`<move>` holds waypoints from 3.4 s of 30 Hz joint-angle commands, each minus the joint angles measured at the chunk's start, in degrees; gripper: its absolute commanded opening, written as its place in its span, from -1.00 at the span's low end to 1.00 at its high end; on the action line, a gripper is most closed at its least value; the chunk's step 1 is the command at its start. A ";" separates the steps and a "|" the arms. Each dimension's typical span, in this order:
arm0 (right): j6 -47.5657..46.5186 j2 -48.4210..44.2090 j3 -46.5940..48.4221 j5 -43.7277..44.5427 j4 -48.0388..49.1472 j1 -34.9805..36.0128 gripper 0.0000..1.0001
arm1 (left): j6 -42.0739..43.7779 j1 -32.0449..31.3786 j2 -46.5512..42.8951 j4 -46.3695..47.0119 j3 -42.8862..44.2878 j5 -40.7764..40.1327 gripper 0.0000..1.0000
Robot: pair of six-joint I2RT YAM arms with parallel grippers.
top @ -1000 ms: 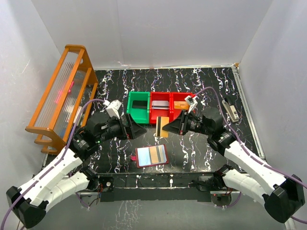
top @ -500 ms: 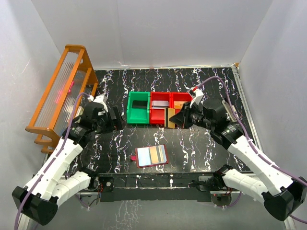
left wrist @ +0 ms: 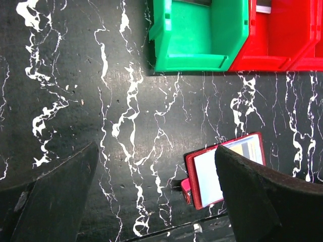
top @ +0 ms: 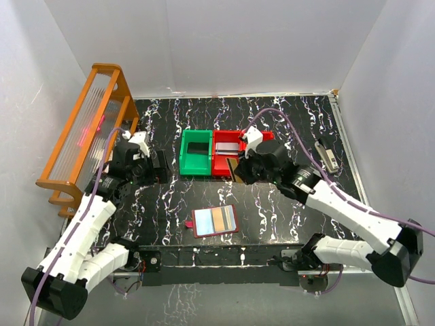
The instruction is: Take the credit cards out of the card holder
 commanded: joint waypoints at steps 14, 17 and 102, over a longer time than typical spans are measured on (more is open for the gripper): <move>-16.21 24.05 12.54 -9.40 5.43 -24.74 -1.00 | 4.11 0.24 -11.11 11.63 -13.82 5.29 0.97; -21.73 27.28 14.14 -6.30 4.39 -24.70 -1.00 | 4.69 0.19 -10.11 11.97 -13.97 5.78 0.97; -68.10 45.24 11.45 -0.03 14.74 -23.95 -0.03 | 7.68 0.24 -7.95 11.96 -13.46 10.23 0.97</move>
